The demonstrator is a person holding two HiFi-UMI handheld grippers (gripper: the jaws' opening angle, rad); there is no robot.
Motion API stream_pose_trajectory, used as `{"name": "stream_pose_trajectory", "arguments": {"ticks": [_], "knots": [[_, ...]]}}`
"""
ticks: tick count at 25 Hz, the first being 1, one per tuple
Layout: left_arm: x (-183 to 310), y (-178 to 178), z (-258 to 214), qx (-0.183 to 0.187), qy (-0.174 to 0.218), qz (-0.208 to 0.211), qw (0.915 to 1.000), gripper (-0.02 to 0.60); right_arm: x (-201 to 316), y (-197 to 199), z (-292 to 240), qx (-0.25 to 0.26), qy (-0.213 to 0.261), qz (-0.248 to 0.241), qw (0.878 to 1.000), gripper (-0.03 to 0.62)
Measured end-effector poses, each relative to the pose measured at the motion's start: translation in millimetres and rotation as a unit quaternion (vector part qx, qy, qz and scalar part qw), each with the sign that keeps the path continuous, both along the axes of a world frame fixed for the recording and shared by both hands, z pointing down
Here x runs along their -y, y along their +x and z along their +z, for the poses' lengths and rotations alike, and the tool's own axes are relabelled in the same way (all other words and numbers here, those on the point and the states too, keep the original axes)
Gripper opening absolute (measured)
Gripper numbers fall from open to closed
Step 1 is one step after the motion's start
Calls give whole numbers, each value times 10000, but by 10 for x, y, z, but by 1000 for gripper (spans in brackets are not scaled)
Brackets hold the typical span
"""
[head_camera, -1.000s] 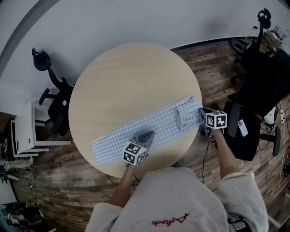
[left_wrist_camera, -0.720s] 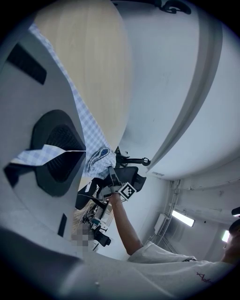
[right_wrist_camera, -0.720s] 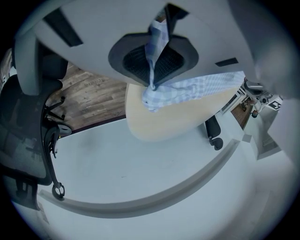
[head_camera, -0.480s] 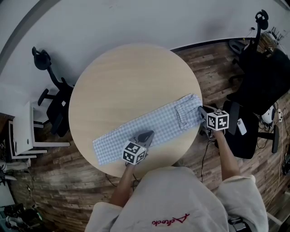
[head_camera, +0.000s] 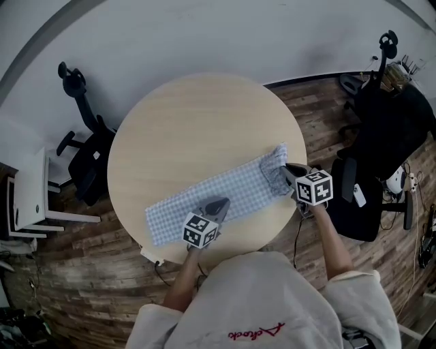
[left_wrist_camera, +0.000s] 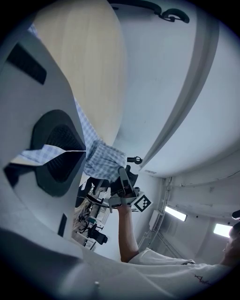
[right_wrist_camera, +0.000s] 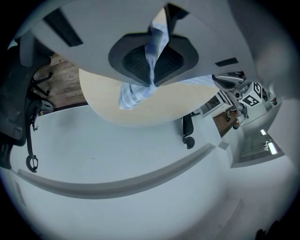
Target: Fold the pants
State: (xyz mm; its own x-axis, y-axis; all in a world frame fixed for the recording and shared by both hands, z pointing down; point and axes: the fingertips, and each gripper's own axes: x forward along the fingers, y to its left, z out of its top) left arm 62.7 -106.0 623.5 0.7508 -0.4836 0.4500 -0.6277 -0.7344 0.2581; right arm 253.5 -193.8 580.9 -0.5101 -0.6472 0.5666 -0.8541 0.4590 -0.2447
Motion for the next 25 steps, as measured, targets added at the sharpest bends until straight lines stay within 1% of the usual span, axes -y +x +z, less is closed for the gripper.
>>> {"name": "stream_pose_trajectory", "arguments": {"ticks": [5, 7, 9, 11, 13, 17, 19, 22, 25], "knots": [[-90, -320, -75, -78, 70, -190, 9998, 34, -116, -551, 4, -259, -20, -279, 9993, 52], [-122, -455, -82, -107, 70, -275, 9995, 34, -137, -757, 61, -463, -34, -389, 9982, 52], [-157, -608, -77, -122, 56, -386, 9992, 34, -168, -969, 138, -777, -21, -545, 9955, 52], [-202, -748, -60, -119, 37, -496, 9987, 34, -214, -1165, 242, -1168, 33, -747, 9903, 52], [-249, -879, -41, -108, 15, -607, 9981, 34, -257, -1350, 363, -1447, 58, -932, 9851, 52], [-359, -1165, 12, -70, -69, -865, 9962, 34, -387, -1695, 646, -1739, -94, -1192, 9775, 52], [-405, -1286, 32, -54, -106, -1003, 9949, 34, -465, -1818, 816, -1978, -96, -1377, 9705, 52], [-471, -1430, 61, -24, -167, -1182, 9928, 34, -592, -1945, 1095, -2313, -169, -1583, 9598, 54], [-534, -1543, 109, 6, -244, -1316, 9910, 34, -684, -2027, 1372, -2429, -328, -1620, 9559, 54]]}}
